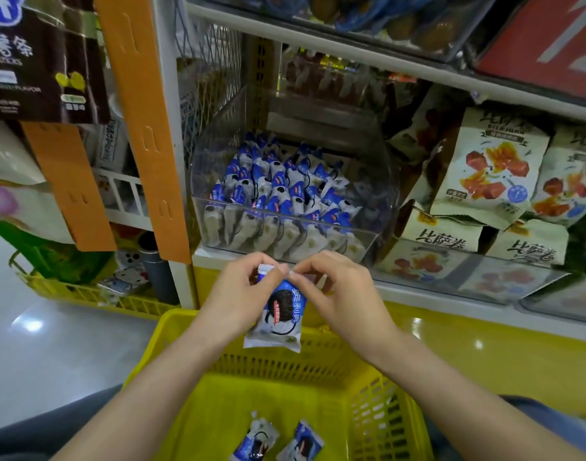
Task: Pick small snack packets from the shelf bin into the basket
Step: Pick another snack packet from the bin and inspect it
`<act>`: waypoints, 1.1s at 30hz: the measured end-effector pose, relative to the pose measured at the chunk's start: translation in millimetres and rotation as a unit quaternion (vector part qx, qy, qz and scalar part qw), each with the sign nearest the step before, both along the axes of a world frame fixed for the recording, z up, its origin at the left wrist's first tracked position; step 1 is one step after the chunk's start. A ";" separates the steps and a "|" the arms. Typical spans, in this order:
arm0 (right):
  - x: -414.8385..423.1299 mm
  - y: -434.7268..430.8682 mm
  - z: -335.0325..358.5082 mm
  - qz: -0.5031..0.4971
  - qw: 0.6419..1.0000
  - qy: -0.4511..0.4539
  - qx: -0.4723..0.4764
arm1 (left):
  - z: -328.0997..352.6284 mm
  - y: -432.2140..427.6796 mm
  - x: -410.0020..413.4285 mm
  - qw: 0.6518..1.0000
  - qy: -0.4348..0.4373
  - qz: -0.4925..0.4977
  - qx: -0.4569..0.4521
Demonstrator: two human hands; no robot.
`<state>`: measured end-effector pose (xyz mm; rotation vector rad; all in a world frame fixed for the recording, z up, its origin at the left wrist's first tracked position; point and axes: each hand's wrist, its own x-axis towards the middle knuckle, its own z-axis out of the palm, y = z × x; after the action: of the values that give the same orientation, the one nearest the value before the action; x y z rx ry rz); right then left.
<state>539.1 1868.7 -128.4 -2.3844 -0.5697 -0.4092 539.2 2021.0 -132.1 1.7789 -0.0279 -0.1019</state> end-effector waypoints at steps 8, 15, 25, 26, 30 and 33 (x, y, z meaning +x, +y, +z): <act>6.4 -0.7 10.2 -0.105 0.916 0.212 0.325 | 6.7 6.8 -0.7 0.994 0.052 0.013 -0.095; 2.0 -0.6 12.1 -0.046 0.799 0.423 0.424 | 5.8 12.7 4.7 0.985 -0.034 0.123 -0.120; -3.3 1.6 4.1 -0.014 0.962 0.218 0.163 | 8.1 13.0 1.2 0.985 -0.152 0.055 0.057; -3.4 1.5 4.6 -0.008 0.964 0.203 0.171 | 7.9 11.3 -0.6 0.985 -0.153 0.039 0.069; -1.5 1.0 5.1 -0.003 0.960 0.193 0.200 | 5.7 6.0 -3.4 0.988 -0.131 0.018 0.076; 1.1 0.8 5.4 -0.004 0.937 0.232 0.263 | 6.4 4.6 -2.3 0.994 -0.099 0.018 0.043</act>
<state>540.2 1869.5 -123.0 -1.8687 -0.1959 0.0149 536.9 2025.6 -125.7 1.8688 -0.1363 0.1009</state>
